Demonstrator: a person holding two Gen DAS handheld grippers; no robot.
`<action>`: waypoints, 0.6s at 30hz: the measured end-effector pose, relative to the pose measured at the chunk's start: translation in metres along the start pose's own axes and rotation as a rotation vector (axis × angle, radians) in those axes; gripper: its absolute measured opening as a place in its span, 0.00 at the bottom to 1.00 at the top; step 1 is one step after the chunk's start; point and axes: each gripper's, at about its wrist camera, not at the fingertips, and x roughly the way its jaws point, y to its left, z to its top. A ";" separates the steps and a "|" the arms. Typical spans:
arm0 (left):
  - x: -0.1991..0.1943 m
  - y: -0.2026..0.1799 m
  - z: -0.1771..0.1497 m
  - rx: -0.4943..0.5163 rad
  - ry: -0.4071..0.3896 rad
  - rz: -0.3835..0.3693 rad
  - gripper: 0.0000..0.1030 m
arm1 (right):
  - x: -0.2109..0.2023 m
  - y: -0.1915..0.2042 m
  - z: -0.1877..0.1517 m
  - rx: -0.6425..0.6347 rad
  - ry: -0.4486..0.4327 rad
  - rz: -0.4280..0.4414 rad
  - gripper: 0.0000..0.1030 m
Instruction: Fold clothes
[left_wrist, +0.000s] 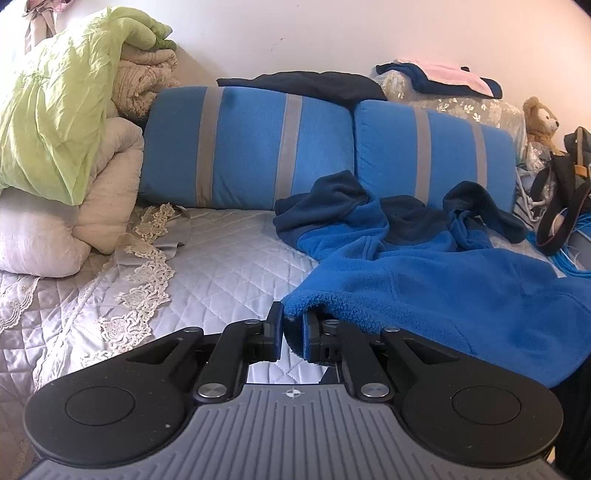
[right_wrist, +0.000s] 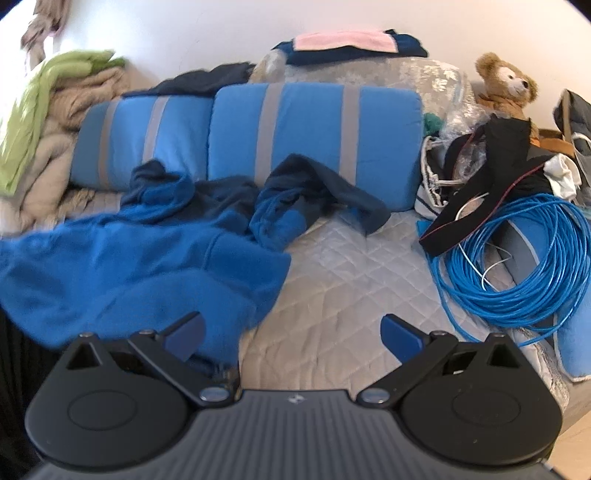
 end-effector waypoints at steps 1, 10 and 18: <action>0.000 0.000 0.000 0.001 0.002 -0.001 0.10 | 0.000 0.002 -0.004 -0.021 0.005 0.002 1.00; 0.002 0.003 0.002 0.003 0.011 -0.010 0.10 | 0.013 0.026 -0.021 -0.139 -0.011 -0.084 1.00; 0.002 0.003 0.003 -0.001 0.013 -0.012 0.10 | 0.019 0.056 -0.010 -0.295 -0.087 -0.189 0.92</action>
